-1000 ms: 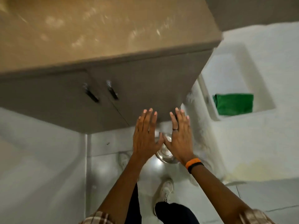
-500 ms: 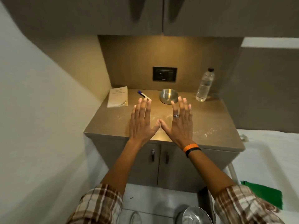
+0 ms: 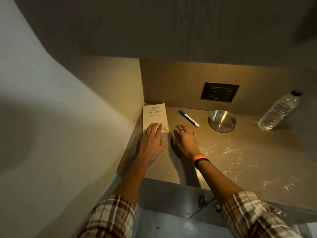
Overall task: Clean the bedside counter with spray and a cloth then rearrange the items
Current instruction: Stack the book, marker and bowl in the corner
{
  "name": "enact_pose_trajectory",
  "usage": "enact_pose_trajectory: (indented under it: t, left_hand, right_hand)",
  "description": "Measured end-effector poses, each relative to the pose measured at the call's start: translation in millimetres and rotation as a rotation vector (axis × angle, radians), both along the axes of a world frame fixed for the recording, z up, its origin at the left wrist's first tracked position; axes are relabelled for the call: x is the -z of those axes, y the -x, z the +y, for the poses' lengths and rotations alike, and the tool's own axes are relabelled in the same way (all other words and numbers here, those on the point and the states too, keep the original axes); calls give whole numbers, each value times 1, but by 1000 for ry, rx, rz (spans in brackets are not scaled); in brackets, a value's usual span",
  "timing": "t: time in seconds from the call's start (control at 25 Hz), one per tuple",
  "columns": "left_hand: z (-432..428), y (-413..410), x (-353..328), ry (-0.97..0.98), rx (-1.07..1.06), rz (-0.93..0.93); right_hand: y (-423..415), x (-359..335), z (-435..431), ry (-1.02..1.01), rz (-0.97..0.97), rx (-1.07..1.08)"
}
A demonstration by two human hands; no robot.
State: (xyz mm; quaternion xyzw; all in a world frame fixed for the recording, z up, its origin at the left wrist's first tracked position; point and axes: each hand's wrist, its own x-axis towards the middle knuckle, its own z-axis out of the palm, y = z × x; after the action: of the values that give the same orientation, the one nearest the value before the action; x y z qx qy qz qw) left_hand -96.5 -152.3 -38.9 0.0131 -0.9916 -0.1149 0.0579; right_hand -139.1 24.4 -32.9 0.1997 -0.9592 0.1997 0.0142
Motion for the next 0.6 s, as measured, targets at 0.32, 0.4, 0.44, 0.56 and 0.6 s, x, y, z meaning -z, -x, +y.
enact_pose_trajectory:
  t: [0.32,0.4,0.44,0.56,0.6]
  left_hand:
    - [-58,33,26,48,4,13]
    - [-63,36,28,40,-11,24]
    - [-64,37,29,36,-19,40]
    - [-56,40,28,31,-48,104]
    - [-47,41,26,23,-53,149]
  right_hand:
    - [52,26,-85,5,-100,34]
    - [53,32,-93,1,-74,47]
    - [53,34,-96,-1,-67,52]
    - [56,31,-88,16,-82,24]
    - [56,28,-80,37,-88,8]
